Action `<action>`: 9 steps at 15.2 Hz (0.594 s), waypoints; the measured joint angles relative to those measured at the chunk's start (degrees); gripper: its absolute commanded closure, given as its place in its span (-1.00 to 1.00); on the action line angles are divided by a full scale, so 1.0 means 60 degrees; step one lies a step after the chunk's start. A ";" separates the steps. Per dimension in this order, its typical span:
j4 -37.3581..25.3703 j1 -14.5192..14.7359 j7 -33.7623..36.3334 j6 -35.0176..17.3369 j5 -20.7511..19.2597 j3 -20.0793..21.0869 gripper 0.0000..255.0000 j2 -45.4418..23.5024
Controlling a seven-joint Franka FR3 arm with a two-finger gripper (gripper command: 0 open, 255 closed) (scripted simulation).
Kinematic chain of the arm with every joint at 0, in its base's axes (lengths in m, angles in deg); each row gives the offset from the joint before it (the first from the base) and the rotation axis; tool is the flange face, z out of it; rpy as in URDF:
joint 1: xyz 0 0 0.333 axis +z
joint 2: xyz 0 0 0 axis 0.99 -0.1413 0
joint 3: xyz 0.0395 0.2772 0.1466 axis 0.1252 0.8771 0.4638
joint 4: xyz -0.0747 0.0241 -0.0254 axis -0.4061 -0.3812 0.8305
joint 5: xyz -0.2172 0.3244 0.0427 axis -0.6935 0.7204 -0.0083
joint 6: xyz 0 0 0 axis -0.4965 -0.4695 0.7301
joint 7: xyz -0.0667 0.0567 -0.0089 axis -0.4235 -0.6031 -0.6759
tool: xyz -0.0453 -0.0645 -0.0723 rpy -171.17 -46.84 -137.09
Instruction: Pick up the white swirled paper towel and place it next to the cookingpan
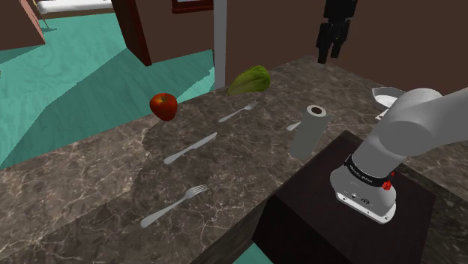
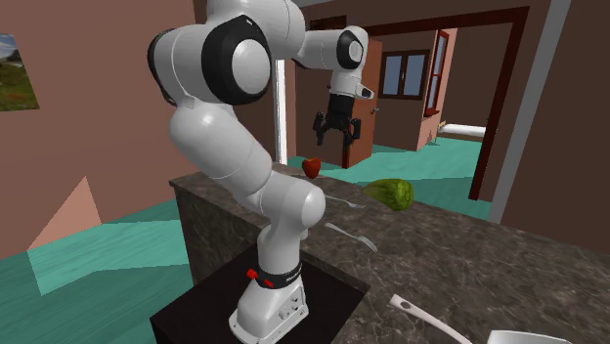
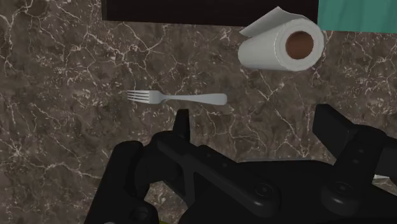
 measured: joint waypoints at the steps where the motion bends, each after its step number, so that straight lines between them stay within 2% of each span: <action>1: 0.0000 0.0000 0.0000 0.0000 0.0000 0.0000 -1.00 0.0000; 5: 0.1254 0.0143 0.0510 -0.0861 0.0249 0.0538 -1.00 0.0932; 9: 0.2901 0.0491 0.1302 -0.1967 0.0764 0.1438 -1.00 0.2168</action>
